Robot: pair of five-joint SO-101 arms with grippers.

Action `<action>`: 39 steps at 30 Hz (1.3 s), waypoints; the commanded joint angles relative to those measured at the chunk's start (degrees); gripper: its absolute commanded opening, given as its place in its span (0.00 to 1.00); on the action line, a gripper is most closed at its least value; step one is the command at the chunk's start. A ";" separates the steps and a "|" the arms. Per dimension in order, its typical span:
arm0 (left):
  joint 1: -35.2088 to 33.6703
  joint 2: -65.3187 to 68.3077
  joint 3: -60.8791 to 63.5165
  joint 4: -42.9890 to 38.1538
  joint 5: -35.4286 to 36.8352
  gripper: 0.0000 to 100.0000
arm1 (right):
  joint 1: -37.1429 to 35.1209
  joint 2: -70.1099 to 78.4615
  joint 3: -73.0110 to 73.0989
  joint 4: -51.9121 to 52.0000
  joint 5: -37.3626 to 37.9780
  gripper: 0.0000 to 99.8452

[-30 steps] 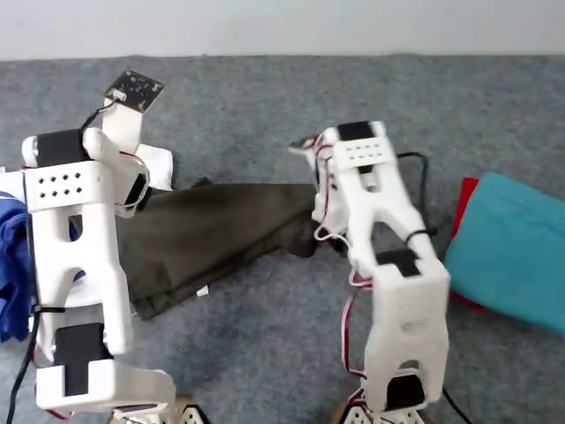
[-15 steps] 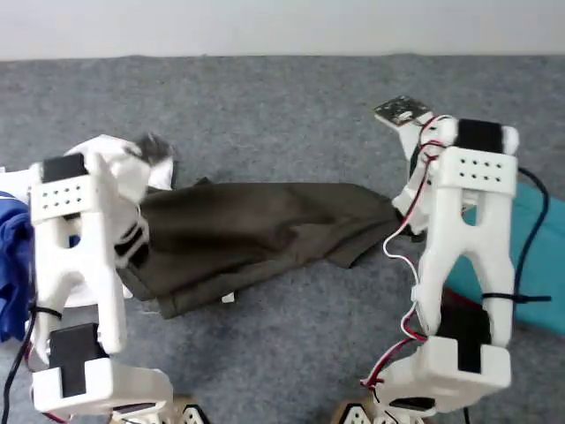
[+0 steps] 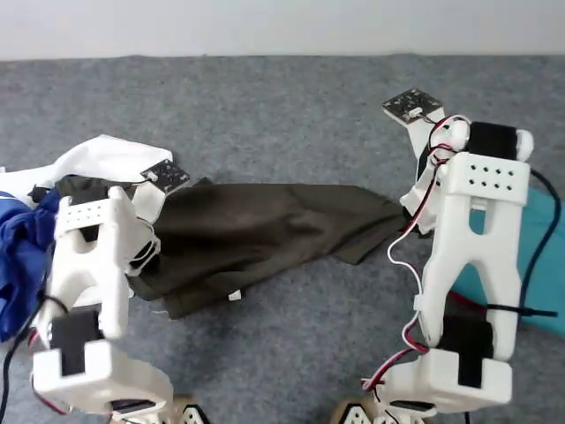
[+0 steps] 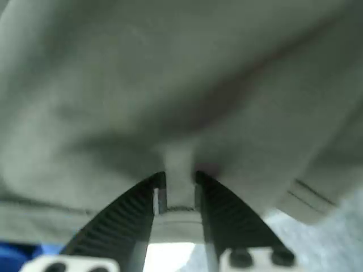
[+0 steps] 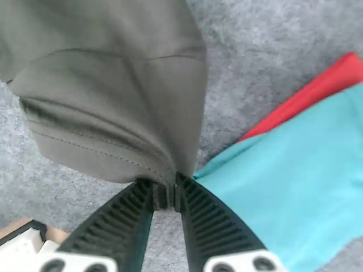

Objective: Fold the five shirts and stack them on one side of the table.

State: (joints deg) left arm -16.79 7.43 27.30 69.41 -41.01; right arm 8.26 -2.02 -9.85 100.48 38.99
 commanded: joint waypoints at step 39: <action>22.42 -1.41 2.07 5.01 3.60 0.21 | 5.05 -3.91 0.00 2.24 2.37 0.01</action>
State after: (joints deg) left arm 7.65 5.58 33.71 74.15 -37.76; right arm 13.54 -5.27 -9.85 100.48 41.19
